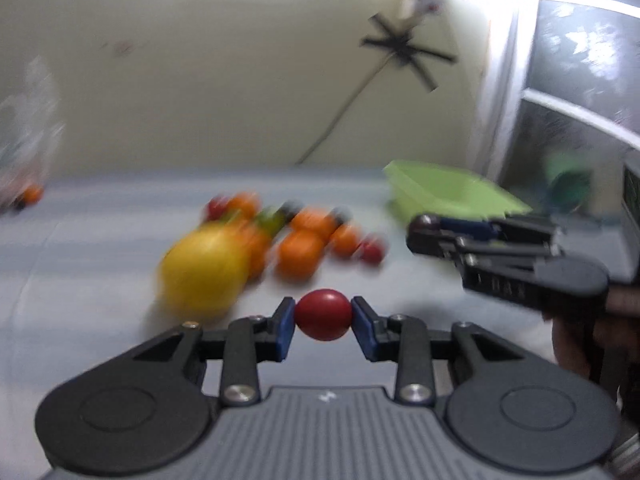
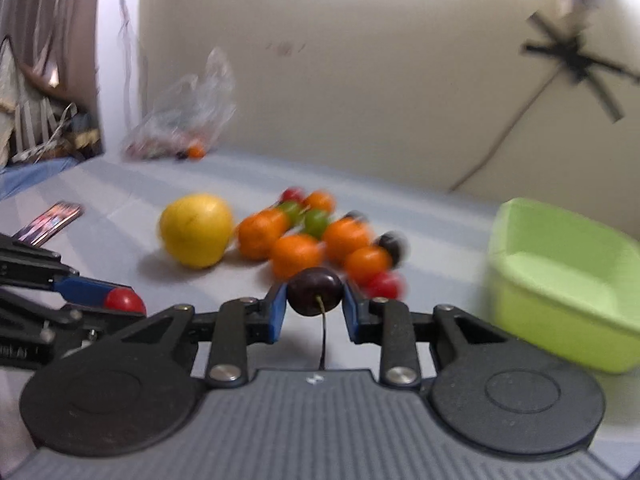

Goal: Organize fruits
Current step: 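Carry both fruits into the green basket and open both tools, then move both tools back to the fruit pile and close on the grapefruit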

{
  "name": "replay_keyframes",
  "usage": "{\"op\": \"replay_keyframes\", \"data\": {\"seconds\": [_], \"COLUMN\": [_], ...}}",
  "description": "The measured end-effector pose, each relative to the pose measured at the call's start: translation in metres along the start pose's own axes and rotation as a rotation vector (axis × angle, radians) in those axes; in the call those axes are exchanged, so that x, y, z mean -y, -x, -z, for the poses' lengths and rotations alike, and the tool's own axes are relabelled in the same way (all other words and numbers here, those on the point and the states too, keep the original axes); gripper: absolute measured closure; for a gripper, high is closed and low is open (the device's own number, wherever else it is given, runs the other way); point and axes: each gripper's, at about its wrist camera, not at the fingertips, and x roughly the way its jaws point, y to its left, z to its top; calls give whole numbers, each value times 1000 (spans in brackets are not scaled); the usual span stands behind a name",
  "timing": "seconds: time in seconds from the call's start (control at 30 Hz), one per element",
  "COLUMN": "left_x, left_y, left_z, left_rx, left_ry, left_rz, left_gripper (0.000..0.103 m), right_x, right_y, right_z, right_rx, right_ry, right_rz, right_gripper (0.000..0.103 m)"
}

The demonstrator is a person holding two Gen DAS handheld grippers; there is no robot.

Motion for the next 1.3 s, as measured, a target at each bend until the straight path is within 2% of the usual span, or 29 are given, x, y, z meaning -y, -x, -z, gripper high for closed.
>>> {"op": "replay_keyframes", "data": {"seconds": [0.13,0.23,0.33,0.47,0.6,0.7,0.73,0.8,0.87,1.03,1.13,1.3], "left_x": [37,67,92,111,115,120,123,127,131,128,120,83], "left_y": [-37,-73,-103,-133,-150,-153,-151,-147,-140,-98,-63,-6], "left_z": [-41,-64,-72,-73,-70,-66,-65,-66,-67,-61,-44,-1], "left_rx": [52,69,78,48,-2,-4,-2,14,35,95,127,116], "left_ry": [-58,-90,-128,-176,-182,-209,-215,-220,-226,-202,-199,-186], "left_rz": [70,98,107,91,55,39,37,26,20,53,62,-7], "left_gripper": [72,72,72,72,71,67,65,56,45,45,45,45], "right_x": [32,70,104,129,136,139,140,144,145,165,171,158], "right_y": [31,44,52,47,39,38,39,41,43,52,58,74], "right_z": [3,6,11,17,21,23,22,23,22,27,30,32], "right_rx": [98,117,126,123,122,114,124,134,157,214,255,322], "right_ry": [-13,-77,-133,-145,-143,-154,-164,-187,-214,-352,-404,-417], "right_rz": [153,281,400,460,465,447,441,431,426,358,362,387], "right_gripper": [70,70,70,70,70,70,69,54,51,51,51,52]}}
